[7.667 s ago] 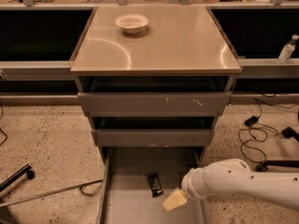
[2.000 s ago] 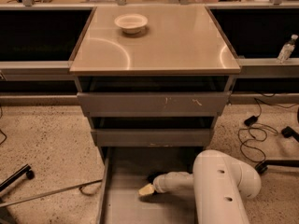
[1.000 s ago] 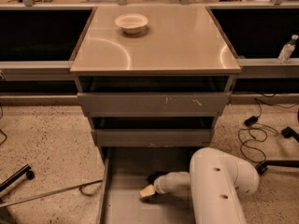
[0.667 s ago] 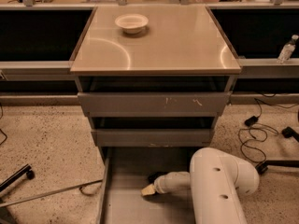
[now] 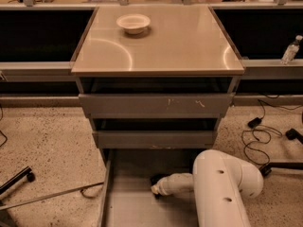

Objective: Pick rxbar chocolate from bottom drawer and place on counter

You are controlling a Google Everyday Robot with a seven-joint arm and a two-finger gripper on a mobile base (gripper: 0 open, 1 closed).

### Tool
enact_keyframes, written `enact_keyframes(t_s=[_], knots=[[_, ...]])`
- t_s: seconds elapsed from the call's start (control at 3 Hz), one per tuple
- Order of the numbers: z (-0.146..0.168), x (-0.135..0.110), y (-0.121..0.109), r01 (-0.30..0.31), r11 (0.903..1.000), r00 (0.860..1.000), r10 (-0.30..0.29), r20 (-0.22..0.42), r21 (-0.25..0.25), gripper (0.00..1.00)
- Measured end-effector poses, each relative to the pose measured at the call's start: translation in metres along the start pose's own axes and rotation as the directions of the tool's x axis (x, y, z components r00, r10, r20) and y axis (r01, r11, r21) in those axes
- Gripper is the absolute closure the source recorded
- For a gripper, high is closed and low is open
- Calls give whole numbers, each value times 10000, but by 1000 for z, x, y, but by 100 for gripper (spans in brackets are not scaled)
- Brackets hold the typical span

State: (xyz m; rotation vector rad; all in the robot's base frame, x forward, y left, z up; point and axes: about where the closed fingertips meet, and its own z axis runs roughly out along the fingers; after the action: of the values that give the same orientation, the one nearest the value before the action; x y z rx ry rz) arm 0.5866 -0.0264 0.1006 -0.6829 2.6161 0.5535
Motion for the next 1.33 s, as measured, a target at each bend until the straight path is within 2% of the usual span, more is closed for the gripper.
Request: enact_keyframes(t_s=[0.33, 0.67, 1.33], knots=[[0, 0, 0, 0, 10000, 10000, 0, 0, 0, 89], [-6, -3, 2, 1, 10000, 10000, -1, 0, 0, 100], [-13, -7, 3, 2, 10000, 10000, -2, 1, -2, 100]])
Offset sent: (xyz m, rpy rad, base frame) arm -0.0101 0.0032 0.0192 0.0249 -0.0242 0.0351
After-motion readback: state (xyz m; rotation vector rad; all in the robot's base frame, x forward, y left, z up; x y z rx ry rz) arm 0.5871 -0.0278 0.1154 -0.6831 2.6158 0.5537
